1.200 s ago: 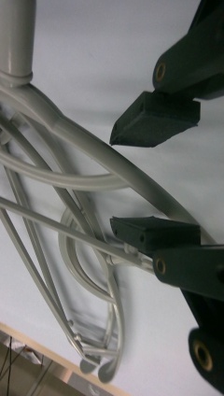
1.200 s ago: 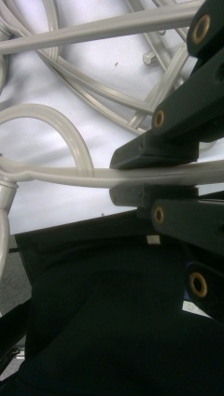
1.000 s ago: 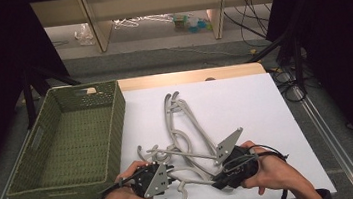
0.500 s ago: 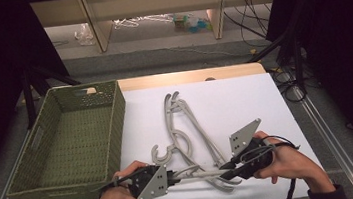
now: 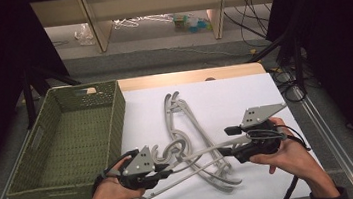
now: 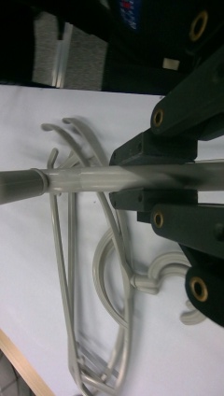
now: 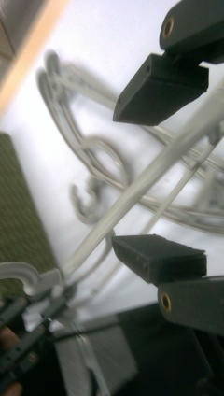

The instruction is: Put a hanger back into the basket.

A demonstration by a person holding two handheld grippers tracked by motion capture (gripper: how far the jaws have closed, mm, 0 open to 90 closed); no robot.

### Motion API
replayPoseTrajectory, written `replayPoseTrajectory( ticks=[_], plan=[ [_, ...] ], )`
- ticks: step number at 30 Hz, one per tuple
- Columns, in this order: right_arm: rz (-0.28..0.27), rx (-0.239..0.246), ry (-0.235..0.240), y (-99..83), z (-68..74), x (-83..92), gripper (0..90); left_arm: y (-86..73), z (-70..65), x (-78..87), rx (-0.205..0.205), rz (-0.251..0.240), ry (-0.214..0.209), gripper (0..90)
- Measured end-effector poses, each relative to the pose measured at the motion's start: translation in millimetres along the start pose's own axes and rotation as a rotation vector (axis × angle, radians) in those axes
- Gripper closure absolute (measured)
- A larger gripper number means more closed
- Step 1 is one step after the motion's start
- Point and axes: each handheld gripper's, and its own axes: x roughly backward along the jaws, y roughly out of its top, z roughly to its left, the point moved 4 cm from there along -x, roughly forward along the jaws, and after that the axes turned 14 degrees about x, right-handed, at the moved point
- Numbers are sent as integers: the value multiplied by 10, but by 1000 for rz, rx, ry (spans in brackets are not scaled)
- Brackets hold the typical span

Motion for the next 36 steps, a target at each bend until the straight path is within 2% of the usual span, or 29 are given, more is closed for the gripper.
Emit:
replayPoseTrajectory(
  ticks=[2, 4, 6, 7, 8, 9, 11, 12, 14, 15, 16, 17, 18, 20, 22, 24, 25, 28, 29, 33, 34, 35, 36],
  plan=[
    [-31, -4, -45, 41, 15, 27, 316, 23, 58, 88, 31, -10, 11, 792],
    [-51, -10, -63, 67, 58, 62, 316, 45, 105, 174, 73, -31, 19, 792],
    [-54, 1, -60, 71, 113, 83, 294, 84, 159, 259, 111, -58, 22, 792],
    [-45, 3, -39, 67, 155, 84, 290, 111, 188, 304, 130, -74, 24, 792],
    [-40, 18, -52, 61, 174, 89, 289, 141, 218, 358, 141, -77, 33, 792],
    [-38, 15, -49, 53, 200, 93, 289, 173, 244, 409, 166, -101, 28, 792],
    [-33, 10, -40, 17, 240, 81, 289, 224, 273, 492, 191, -116, 22, 792],
    [-29, 3, -39, -13, 262, 61, 286, 224, 273, 492, 191, -116, 22, 792],
    [-14, -1, -23, -88, 293, 14, 286, 321, 303, 641, 213, -140, 29, 792],
    [-14, -1, -23, -88, 293, 14, 286, 321, 303, 641, 213, -140, 29, 791],
    [-2, -6, -8, -174, 311, -44, 283, 387, 318, 733, 208, -137, 27, 792],
    [-1, -16, 3, -198, 320, -59, 280, 387, 318, 733, 208, -137, 27, 792],
    [0, -19, 13, -229, 324, -81, 275, 460, 326, 820, 212, -142, 17, 792],
    [3, -20, 13, -254, 325, -97, 273, 497, 336, 872, 204, -134, 31, 792],
    [3, -34, 19, -293, 331, -136, 272, 600, 402, 1027, 182, -133, 64, 792],
    [0, -37, 19, -301, 338, -157, 268, 630, 438, 1081, 193, -136, 80, 792],
    [0, -36, 25, -309, 342, -173, 267, 690, 543, 1196, 184, -143, 115, 792],
    [5, -41, 34, -329, 350, -197, 267, 751, 736, 1404, 185, -164, 191, 792],
    [3, -41, 33, -341, 344, -206, 267, 755, 781, 1449, 191, -171, 201, 792],
    [10, -56, 33, -381, 315, -220, 267, 720, 1040, 1680, 199, -202, 293, 792],
    [11, -60, 33, -392, 307, -223, 267, 692, 1101, 1724, 208, -205, 310, 792],
    [11, -60, 33, -392, 307, -223, 267, 692, 1101, 1724, 208, -205, 310, 792],
    [13, -63, 31, -402, 300, -225, 267, 651, 1174, 1775, 220, -204, 331, 792]
  ],
)
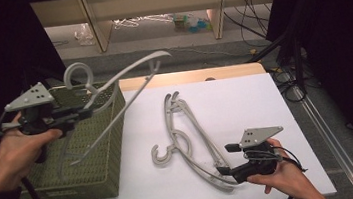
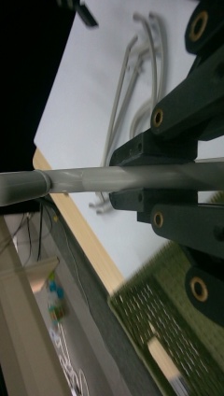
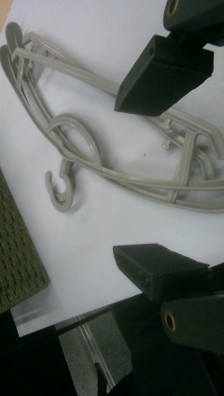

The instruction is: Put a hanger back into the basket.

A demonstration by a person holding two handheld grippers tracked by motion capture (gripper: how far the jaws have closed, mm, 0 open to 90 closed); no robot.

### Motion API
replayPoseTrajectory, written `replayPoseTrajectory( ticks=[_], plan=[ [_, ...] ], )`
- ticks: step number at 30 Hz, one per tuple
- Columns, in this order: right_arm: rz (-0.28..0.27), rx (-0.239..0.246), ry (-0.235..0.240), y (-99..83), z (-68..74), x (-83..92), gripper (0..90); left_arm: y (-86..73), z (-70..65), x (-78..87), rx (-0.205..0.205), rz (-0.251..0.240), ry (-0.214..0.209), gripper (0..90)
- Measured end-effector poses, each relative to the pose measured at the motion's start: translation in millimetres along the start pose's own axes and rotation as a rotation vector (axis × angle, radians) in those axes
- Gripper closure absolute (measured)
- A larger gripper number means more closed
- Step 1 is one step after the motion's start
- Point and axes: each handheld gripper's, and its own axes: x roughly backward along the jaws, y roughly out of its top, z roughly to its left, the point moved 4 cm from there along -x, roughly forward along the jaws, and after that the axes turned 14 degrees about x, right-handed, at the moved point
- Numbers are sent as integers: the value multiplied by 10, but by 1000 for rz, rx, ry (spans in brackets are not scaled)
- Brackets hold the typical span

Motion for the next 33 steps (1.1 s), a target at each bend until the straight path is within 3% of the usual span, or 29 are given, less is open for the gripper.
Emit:
replayPoseTrajectory(
  ticks=[1, 2, 10, 19, 23, 25, 30, 31, 32, 33],
  plan=[
    [-2, -5, -6, -15, -15, -7, 266, -33, 125, 39, 16, 8, 40, 792],
    [-2, -6, -6, -18, -17, -10, 266, -37, 208, 43, -7, 0, 47, 792],
    [11, -26, 8, -51, -28, -56, 266, -179, 660, 90, 25, 22, 144, 792],
    [17, -37, 10, -86, -47, -76, 266, -364, 891, 84, 31, 43, 171, 792],
    [19, -44, 13, -98, -45, -91, 265, -451, 990, 89, -4, 75, 187, 792],
    [20, -39, 7, -106, -53, -96, 266, -490, 1019, 90, 15, 72, 190, 792],
    [25, -43, 13, -122, -56, -99, 259, -566, 1090, 110, 15, 84, 200, 792],
    [23, -45, 13, -124, -58, -107, 238, -600, 1145, 153, -23, 137, 216, 792],
    [25, -46, 13, -124, -60, -110, 228, -607, 1146, 136, -10, 116, 220, 792],
    [24, -45, 11, -124, -63, -114, 222, -619, 1175, 163, -37, 153, 228, 792]
  ],
)
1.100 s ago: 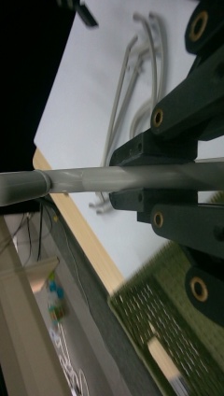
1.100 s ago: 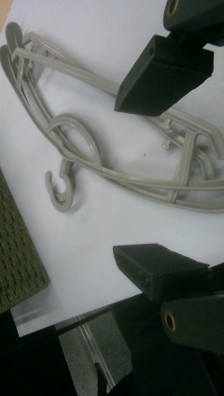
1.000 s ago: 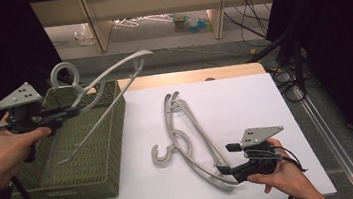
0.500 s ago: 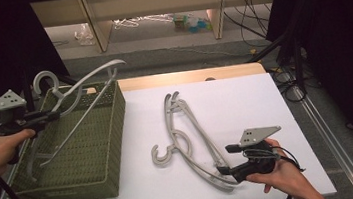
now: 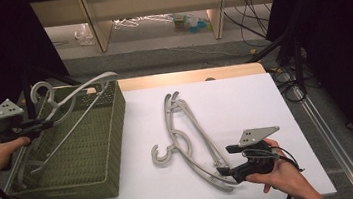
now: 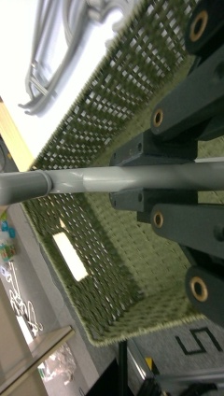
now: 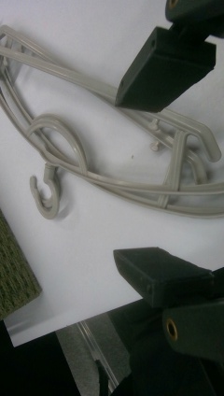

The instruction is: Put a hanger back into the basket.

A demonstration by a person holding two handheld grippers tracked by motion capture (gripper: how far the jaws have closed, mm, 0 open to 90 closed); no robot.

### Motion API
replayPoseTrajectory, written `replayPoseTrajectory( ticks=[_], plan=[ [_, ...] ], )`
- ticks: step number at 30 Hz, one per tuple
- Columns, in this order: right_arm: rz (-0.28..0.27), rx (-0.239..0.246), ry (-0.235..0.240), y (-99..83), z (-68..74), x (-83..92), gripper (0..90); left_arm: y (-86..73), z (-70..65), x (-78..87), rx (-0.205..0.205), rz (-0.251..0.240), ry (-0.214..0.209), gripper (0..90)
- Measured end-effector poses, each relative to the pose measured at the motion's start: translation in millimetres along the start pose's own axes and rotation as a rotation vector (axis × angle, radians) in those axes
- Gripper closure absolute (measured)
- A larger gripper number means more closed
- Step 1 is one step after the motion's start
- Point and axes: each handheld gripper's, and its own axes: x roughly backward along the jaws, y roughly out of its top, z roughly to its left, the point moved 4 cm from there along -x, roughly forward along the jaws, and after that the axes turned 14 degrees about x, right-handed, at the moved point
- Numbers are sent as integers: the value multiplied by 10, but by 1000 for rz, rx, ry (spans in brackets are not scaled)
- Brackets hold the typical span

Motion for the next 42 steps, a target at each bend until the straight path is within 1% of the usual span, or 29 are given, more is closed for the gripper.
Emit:
replayPoseTrajectory(
  ticks=[2, 3, 6, 7, 8, 9, 10, 11, 12, 13, 15, 19, 20, 21, 23, 25, 26, 28, 29, 30, 33, 34, 35, 36, 37, 38, 39, 41, 42],
  plan=[
    [0, 0, 1, 1, 1, -5, 214, -29, 4, -25, 38, -10, -6, 792],
    [-4, 1, 1, 3, 2, -8, 206, -39, 25, -23, 19, 3, -1, 792],
    [-9, 0, -2, 5, 0, -11, 179, -72, 27, -41, 37, 0, 1, 792],
    [-13, -9, -8, 5, -6, -13, 170, -93, 49, -27, 23, 28, 9, 792],
    [-15, -9, -9, 4, -9, -12, 169, -120, 62, -34, 34, 35, 9, 792],
    [-20, -5, -12, 5, -14, -14, 167, -132, 57, -59, 66, 10, 3, 792],
    [-20, -10, -9, 6, -8, -10, 165, -142, 88, -46, 42, 34, 4, 791],
    [-20, -10, -9, 6, -8, -10, 165, -142, 88, -46, 42, 34, 4, 792],
    [-22, -4, -14, 6, -11, -12, 165, -142, 84, -70, 75, 8, 2, 792],
    [-22, -6, -17, 10, -11, -9, 165, -147, 100, -73, 69, 37, 5, 792],
    [-23, -5, -16, 11, -10, -9, 165, -142, 86, -116, 77, 38, -2, 791],
    [-19, -3, -7, 7, -6, -14, 165, -143, 80, -205, 55, 63, -4, 791],
    [-18, -6, -5, 6, -4, -14, 165, -148, 83, -234, 62, 68, -8, 791],
    [-18, -5, -5, 4, -4, -16, 165, -160, 100, -251, 51, 85, -2, 791],
    [-16, -4, -2, 2, -3, -17, 165, -170, 107, -283, 54, 87, -5, 791],
    [-16, -4, 0, 1, -2, -17, 165, -198, 146, -333, 16, 120, -13, 791],
    [-16, -4, 0, 1, -3, -18, 165, -230, 150, -374, 20, 132, -18, 791],
    [-16, 2, -3, -3, -7, -25, 165, -247, 160, -402, 15, 132, -25, 790],
    [-17, 2, -4, -4, -6, -27, 165, -301, 169, -452, 41, 139, -25, 790],
    [-17, 2, -4, -4, -6, -27, 165, -301, 169, -452, 41, 139, -25, 789],
    [-15, 3, -3, -8, -7, -35, 165, -373, 179, -556, 94, 136, -13, 788],
    [-14, -2, 1, -7, -4, -36, 165, -406, 175, -613, 138, 136, -7, 787],
    [-14, -2, 1, -7, -4, -36, 165, -406, 175, -613, 138, 136, -7, 787],
    [-15, -2, 1, -7, -4, -35, 166, -446, 183, -662, 162, 147, 1, 788],
    [-17, -2, 1, -7, -4, -36, 165, -469, 186, -647, 178, 192, 17, 786],
    [-17, -2, 1, -7, -4, -36, 165, -469, 186, -647, 178, 192, 17, 784],
    [-19, 2, -3, -10, -10, -41, 165, -515, 206, -663, 186, 215, 21, 783],
    [-17, 3, -1, -13, -12, -44, 165, -563, 209, -693, 222, 212, 26, 779],
    [-17, 3, -1, -13, -12, -44, 165, -563, 209, -693, 222, 212, 26, 776]
  ],
)
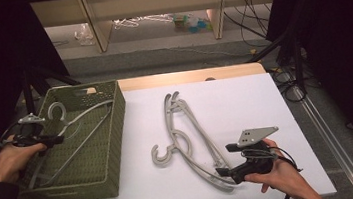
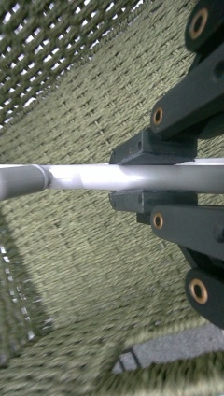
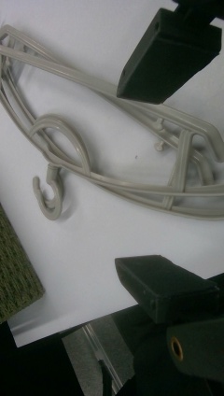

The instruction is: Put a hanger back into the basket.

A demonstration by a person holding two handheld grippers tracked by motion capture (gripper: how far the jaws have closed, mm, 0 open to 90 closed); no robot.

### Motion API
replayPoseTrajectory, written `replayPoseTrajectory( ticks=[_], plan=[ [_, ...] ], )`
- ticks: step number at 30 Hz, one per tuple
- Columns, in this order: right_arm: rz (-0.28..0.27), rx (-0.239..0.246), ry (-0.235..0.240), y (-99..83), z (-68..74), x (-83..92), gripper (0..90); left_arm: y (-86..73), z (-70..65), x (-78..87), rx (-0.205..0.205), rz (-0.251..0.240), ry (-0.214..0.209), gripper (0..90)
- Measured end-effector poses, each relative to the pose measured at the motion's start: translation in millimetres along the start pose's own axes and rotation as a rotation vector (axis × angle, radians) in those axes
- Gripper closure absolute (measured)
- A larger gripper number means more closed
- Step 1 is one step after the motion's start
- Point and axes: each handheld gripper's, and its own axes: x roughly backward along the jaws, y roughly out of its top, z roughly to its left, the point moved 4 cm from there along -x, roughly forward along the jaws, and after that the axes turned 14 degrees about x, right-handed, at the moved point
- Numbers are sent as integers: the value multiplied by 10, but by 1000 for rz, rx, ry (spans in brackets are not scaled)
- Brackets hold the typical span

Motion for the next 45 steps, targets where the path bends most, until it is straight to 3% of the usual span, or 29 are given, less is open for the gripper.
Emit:
replayPoseTrajectory(
  ticks=[3, 6, 7, 8, 9, 11, 12, 14, 16, 17, 19, 20, 21, 22, 24, 25, 26, 28, 29, 30, 31, 33, 34, 35, 38, 40, 42, 43, 45],
  plan=[
    [3, -3, 5, 1, 7, -5, 166, -56, 77, -65, 43, -13, 26, 758],
    [3, -4, 6, 0, 8, -8, 165, -65, 120, -66, 55, -11, 48, 726],
    [8, -9, 6, -9, 7, -16, 165, -62, 144, -74, 81, -57, 68, 715],
    [7, -9, 7, -12, 5, -19, 165, -45, 184, -60, 53, -76, 83, 708],
    [4, -9, 4, -14, 3, -24, 166, -37, 220, -10, 28, -46, 108, 687],
    [5, -9, 5, -17, 3, -26, 166, -38, 249, 27, 33, -49, 104, 674],
    [5, -10, 5, -17, 5, -29, 165, -39, 238, 60, 65, -63, 99, 592],
    [7, -8, 10, -17, 6, -31, 166, -33, 229, 94, 52, -75, 106, 529],
    [5, -12, 7, -17, 4, -33, 166, -32, 70, 208, 118, -160, 123, 480],
    [5, -12, 7, -17, 4, -33, 166, -32, 70, 208, 118, -160, 123, 450],
    [-7, -15, -1, -34, -15, -44, 166, -24, -163, 348, 125, -234, 88, 397],
    [-11, -17, -10, -40, -27, -49, 166, -22, -259, 393, 102, -262, 67, 378],
    [-16, -25, -14, -44, -37, -52, 166, -34, -398, 430, 129, -298, 37, 364],
    [-22, -31, -21, -47, -49, -56, 166, -34, -398, 430, 129, -298, 37, 353],
    [-44, -47, -39, -54, -76, -64, 166, -60, -756, 515, 90, -372, -44, 308],
    [-50, -47, -48, -62, -89, -72, 166, -75, -876, 526, 75, -390, -72, 298],
    [-50, -47, -48, -62, -89, -72, 166, -75, -876, 526, 75, -390, -72, 284],
    [-66, -88, -73, -93, -130, -97, 165, -133, -1223, 510, 34, -443, -162, 256],
    [-70, -82, -75, -102, -144, -107, 165, -158, -1330, 487, 21, -445, -186, 243],
    [-70, -82, -75, -102, -144, -107, 165, -158, -1330, 487, 21, -445, -186, 216],
    [-81, -92, -92, -115, -166, -117, 165, -215, -1538, 437, 8, -465, -226, 183],
    [-97, -99, -89, -115, -173, -123, 164, -277, -1727, 369, -35, -458, -268, 181],
    [-97, -99, -89, -115, -173, -123, 164, -277, -1727, 369, -35, -458, -268, 181],
    [-97, -103, -92, -115, -177, -114, 165, -343, -1898, 298, -73, -459, -310, 181],
    [-119, -110, -97, -100, -170, -107, 164, -439, -2056, 244, -103, -490, -356, 183],
    [-114, -111, -96, -92, -158, -109, 164, -511, -2119, 245, -88, -497, -376, 180],
    [-121, -108, -98, -83, -143, -125, 164, -567, -2136, 255, -103, -526, -372, 175],
    [-111, -101, -88, -83, -136, -132, 164, -596, -2135, 249, -129, -529, -366, 177],
    [-113, -93, -104, -77, -126, -159, 164, -631, -2147, 236, -136, -526, -375, 177]
  ],
)
